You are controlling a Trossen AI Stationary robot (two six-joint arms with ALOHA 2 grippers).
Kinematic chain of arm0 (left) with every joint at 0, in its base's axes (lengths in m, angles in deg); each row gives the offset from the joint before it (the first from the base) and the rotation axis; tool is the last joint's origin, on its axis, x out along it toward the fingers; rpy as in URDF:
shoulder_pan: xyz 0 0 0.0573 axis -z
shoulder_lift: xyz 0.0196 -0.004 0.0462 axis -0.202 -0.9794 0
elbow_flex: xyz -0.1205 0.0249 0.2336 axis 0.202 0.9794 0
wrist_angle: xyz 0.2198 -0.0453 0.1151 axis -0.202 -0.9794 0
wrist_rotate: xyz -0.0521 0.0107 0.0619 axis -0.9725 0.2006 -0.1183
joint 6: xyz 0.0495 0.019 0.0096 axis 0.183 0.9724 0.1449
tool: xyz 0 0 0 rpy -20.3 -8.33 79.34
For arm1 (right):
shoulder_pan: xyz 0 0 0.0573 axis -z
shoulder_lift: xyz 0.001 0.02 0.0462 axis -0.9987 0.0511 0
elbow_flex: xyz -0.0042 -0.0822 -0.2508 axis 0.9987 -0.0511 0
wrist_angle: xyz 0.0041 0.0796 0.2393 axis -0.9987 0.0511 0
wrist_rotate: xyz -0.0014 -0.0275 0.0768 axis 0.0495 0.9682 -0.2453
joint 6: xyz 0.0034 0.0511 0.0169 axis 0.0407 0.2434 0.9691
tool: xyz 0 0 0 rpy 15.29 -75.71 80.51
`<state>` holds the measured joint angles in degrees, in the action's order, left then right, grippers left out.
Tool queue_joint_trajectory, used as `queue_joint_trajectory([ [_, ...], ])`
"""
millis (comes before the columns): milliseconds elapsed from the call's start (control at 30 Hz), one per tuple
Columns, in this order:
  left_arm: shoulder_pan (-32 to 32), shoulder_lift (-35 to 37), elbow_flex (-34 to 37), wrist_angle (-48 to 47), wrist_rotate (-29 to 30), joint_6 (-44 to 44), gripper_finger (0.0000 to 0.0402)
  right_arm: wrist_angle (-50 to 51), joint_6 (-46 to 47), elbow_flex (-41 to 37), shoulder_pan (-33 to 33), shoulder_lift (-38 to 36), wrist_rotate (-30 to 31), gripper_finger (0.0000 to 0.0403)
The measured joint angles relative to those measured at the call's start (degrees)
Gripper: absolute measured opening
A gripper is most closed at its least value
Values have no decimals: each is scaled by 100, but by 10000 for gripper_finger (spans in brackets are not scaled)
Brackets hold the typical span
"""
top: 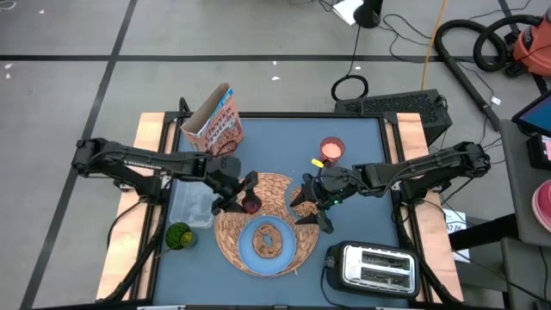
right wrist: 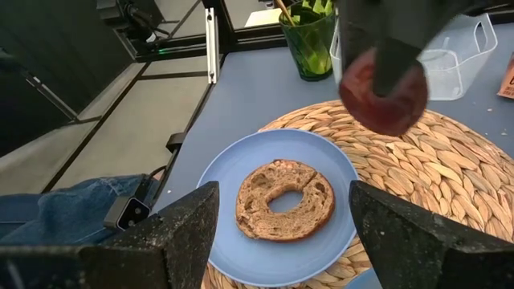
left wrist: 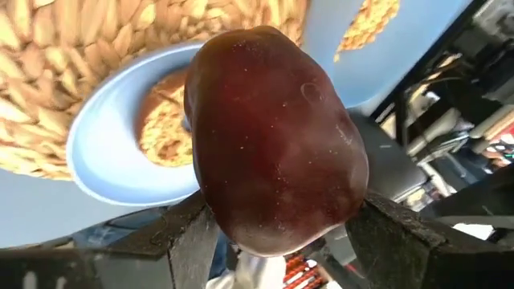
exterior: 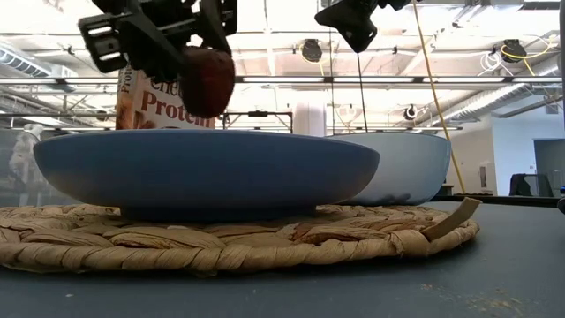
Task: Arrange a breakfast setting
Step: Put the red apple on the brown tablemat
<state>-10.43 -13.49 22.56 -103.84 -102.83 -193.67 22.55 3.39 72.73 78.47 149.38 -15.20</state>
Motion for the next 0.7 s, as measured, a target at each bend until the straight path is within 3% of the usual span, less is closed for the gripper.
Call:
queue_joint_trajectory([
  [200, -259, -7, 1, 20, -278, 7, 250, 0, 0, 0, 0, 0, 0, 270],
  [700, -331, -7, 2, 14, -296, -378, 250, 0, 0, 0, 0, 0, 0, 270],
])
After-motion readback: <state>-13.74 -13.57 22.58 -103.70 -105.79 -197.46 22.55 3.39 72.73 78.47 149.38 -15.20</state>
